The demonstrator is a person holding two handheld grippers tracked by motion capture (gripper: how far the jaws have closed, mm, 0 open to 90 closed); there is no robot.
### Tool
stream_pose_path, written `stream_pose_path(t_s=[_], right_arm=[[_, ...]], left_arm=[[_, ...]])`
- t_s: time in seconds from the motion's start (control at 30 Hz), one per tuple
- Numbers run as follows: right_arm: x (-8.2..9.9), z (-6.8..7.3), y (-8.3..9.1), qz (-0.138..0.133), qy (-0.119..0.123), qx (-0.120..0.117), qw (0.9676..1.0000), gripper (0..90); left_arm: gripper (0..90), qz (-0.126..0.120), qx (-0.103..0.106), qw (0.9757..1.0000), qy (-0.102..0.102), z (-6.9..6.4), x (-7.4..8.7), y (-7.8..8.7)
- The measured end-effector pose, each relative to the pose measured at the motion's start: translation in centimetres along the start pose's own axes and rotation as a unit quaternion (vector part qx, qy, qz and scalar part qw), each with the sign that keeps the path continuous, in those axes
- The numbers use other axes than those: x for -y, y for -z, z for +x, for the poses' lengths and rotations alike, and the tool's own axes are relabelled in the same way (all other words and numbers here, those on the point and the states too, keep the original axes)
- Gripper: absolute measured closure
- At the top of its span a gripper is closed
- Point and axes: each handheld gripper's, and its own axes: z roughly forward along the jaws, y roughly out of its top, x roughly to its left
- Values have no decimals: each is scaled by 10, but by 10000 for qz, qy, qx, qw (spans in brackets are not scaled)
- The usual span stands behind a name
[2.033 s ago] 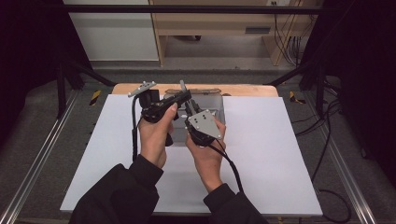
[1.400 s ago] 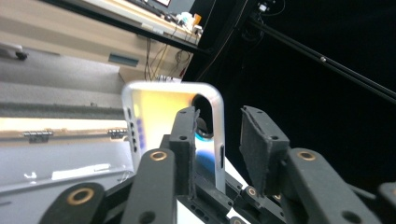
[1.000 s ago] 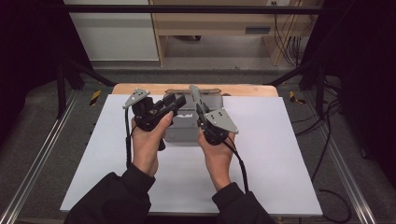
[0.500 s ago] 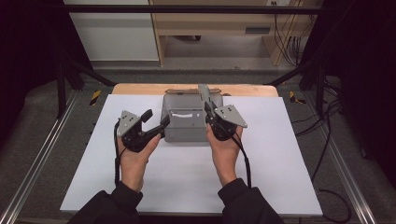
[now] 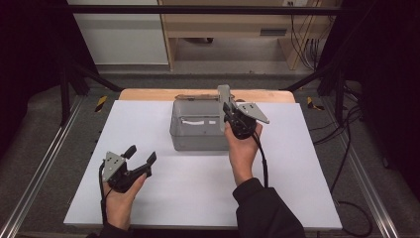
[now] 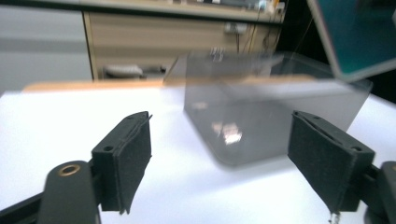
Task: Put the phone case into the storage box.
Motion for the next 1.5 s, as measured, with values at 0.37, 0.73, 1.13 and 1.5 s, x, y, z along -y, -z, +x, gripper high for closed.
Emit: stream_pose_path(t_s=[0.37,0.73,1.13,1.5], right_arm=[[-9,-10,-11,7,-40,89,10000,804],[-10,-21,-17,85,97,243,9996,804],[-7,-24,-23,220,24,285,9993,804],[-4,-24,-27,315,19,336,9989,804]], left_arm=[[106,273,160,9993,-175,29,25,37],[32,231,283,9982,-466,31,26,38],[35,269,345,9979,-488,30,26,36],[35,298,390,9976,-482,29,27,35]])
